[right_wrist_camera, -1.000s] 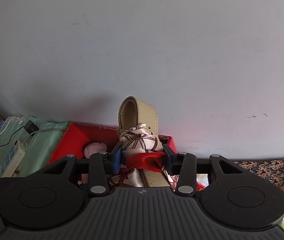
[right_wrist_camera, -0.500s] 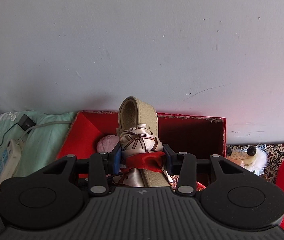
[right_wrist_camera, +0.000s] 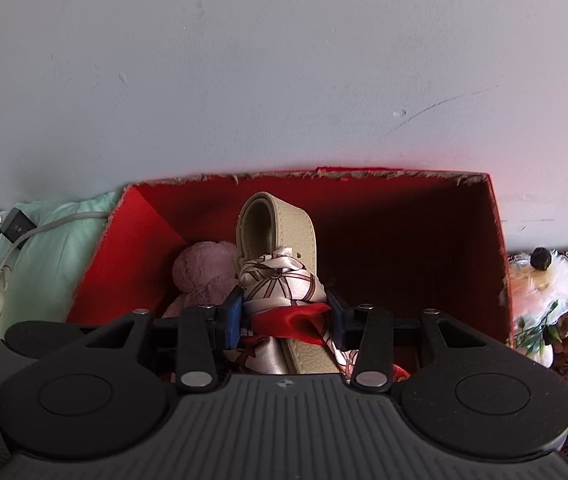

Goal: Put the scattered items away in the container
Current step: 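Carry the strap and scarf into the red box and open both grippers, then move both grippers back to the pile toward the green plush toy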

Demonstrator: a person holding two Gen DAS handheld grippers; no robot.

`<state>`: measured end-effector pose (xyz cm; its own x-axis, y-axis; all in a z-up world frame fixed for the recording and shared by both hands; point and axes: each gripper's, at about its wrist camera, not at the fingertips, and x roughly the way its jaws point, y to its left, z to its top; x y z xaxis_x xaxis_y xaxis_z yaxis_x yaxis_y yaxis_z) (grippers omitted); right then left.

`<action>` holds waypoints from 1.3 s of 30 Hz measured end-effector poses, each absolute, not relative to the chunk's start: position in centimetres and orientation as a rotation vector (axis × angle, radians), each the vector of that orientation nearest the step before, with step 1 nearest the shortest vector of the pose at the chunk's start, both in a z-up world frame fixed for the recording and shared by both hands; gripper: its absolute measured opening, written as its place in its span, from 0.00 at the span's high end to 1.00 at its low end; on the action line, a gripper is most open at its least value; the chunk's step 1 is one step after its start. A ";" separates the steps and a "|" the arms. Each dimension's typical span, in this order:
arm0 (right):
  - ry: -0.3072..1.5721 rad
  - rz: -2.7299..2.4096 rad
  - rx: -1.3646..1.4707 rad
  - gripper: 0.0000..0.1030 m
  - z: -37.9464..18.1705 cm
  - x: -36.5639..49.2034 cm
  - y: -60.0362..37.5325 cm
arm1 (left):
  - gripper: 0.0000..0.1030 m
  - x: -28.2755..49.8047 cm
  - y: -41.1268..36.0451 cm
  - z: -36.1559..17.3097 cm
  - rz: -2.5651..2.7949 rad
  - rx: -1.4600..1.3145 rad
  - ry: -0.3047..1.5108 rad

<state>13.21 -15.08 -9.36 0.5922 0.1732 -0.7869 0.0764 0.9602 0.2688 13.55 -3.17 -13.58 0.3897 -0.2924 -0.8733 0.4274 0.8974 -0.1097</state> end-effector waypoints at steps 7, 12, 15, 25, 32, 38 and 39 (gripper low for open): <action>0.978 -0.035 0.344 0.57 -10.3 12.7 -15.3 | 0.91 13.7 -2.6 -14.5 -0.476 0.162 1.125; 1.013 -0.056 0.352 0.59 -10.5 13.2 -15.8 | 0.93 13.6 -3.2 -14.7 -0.474 0.172 1.129; 1.049 -0.058 0.360 0.56 -10.8 13.8 -16.2 | 0.94 14.0 -2.8 -14.9 -0.466 0.165 1.141; 1.016 -0.047 0.356 0.40 -9.2 13.1 -17.1 | 0.80 14.8 -1.3 -14.5 -0.423 0.160 1.155; 0.899 -0.083 0.398 0.35 -6.2 10.3 -20.4 | 0.74 14.0 0.9 -12.0 -0.344 0.202 1.098; 0.858 -0.134 0.427 0.35 -5.1 7.7 -23.4 | 0.74 13.0 2.9 -9.7 -0.299 0.148 1.071; 0.851 -0.142 0.432 0.36 -5.0 7.3 -23.9 | 0.74 12.8 3.0 -9.2 -0.297 0.139 1.060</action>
